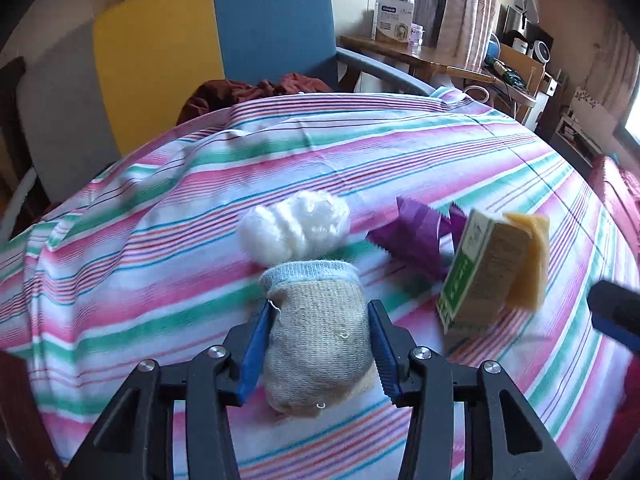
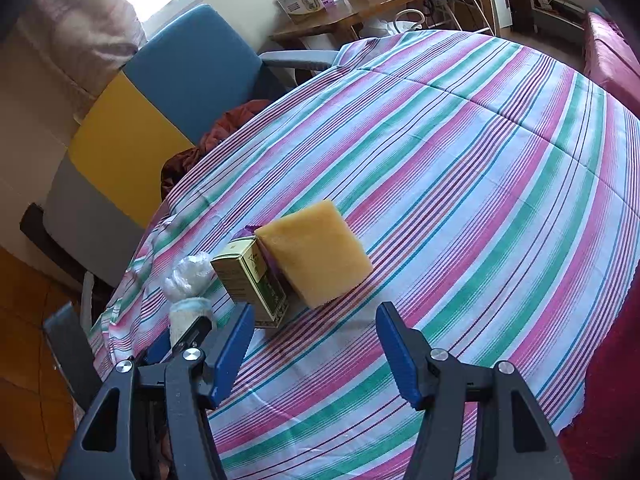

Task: Organize objects
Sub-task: 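Grasp the grey knitted sock bundle with the left gripper, then reach past the green box and grasp the yellow sponge with the right gripper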

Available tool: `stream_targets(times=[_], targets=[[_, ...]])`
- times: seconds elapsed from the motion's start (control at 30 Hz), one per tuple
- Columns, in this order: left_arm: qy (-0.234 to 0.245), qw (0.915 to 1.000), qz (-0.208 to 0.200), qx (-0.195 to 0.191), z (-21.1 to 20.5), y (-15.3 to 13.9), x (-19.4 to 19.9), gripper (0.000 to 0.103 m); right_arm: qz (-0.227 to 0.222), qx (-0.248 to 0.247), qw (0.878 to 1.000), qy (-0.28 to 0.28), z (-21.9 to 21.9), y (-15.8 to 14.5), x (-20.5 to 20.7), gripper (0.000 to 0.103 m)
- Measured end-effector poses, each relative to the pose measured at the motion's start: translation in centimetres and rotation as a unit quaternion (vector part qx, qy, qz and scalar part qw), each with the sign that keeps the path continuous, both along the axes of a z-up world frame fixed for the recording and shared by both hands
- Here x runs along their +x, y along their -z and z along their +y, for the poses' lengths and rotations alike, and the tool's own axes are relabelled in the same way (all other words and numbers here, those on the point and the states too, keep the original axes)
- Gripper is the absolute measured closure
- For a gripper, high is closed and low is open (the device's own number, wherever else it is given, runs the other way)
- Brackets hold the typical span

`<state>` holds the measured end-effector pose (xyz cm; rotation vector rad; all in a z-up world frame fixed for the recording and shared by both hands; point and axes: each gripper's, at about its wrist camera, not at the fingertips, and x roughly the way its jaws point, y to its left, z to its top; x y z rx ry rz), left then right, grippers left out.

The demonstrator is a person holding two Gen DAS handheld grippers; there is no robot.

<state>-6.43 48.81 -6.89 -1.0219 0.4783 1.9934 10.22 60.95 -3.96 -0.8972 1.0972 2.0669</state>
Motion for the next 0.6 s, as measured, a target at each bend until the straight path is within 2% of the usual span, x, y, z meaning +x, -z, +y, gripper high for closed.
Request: stream_targets(times=[0.27, 0.33, 0.4, 0.6], targets=[[-0.042, 0.9978, -0.034, 0.038, -9.3, 0.1, 3.0, 0.055, -0.01, -0.002, 1.0, -0.003, -0.2, 0.2, -0.3, 0.039], [-0.04, 0.9982, -0.023, 0.039, -11.0, 0.2, 4.2, 0.055, -0.01, 0.001, 1.0, -0.007, -0.3, 0.1, -0.5, 0.039], [-0.035, 0.9986, -0.011, 0.038, -12.2, 0.2, 5.2, 0.055, -0.007, 0.005, 1.0, -0.015, -0.6, -0.1, -0.8, 0.039], [-0.034, 0.998, -0.011, 0.052, -13.6, 0.4, 5.6, 0.055, 0.022, 0.04, 0.997, -0.057, -2.4, -1.7, -1.8, 0.039]])
